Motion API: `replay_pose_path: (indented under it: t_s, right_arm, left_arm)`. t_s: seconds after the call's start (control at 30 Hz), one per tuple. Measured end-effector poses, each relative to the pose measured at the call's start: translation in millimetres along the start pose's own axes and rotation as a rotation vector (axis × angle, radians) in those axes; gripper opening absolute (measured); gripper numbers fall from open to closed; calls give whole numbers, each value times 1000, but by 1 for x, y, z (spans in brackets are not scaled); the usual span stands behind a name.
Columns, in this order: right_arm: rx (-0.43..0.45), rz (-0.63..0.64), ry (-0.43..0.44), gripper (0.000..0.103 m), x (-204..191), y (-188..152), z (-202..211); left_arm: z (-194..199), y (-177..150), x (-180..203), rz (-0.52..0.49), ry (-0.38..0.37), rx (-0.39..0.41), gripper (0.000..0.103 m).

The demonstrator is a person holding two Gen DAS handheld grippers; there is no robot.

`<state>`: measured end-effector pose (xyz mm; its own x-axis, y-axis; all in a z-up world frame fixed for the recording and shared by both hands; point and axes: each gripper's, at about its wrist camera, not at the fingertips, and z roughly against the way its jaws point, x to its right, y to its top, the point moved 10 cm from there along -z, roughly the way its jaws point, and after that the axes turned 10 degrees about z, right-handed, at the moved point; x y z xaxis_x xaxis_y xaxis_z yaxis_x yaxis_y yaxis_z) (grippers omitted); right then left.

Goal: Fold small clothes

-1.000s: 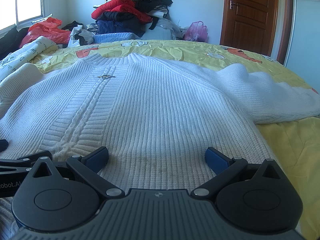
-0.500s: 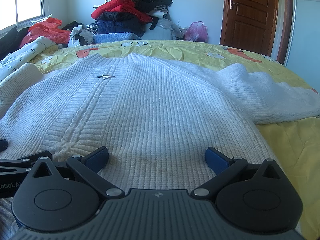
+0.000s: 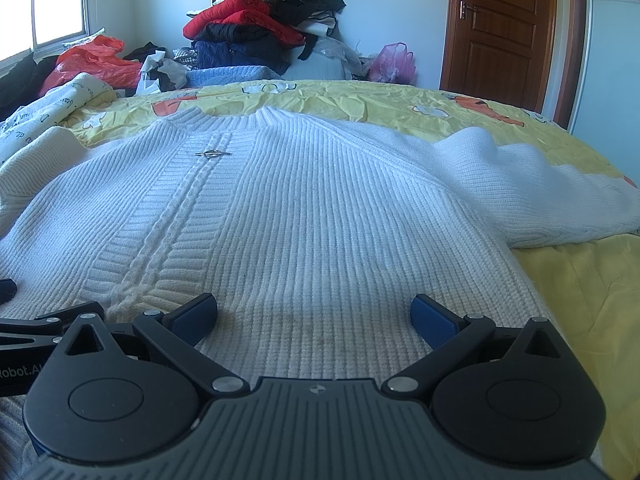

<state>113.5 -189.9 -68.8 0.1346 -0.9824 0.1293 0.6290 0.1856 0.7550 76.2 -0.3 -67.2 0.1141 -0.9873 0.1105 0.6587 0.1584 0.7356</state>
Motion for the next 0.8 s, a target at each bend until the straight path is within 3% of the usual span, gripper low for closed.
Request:
replay_pose_path:
  t_s: [0.8]
  right_arm:
    - [1, 5, 14, 103, 0, 0, 2]
  left_arm:
    - [0, 0, 0, -1, 0, 0, 103]
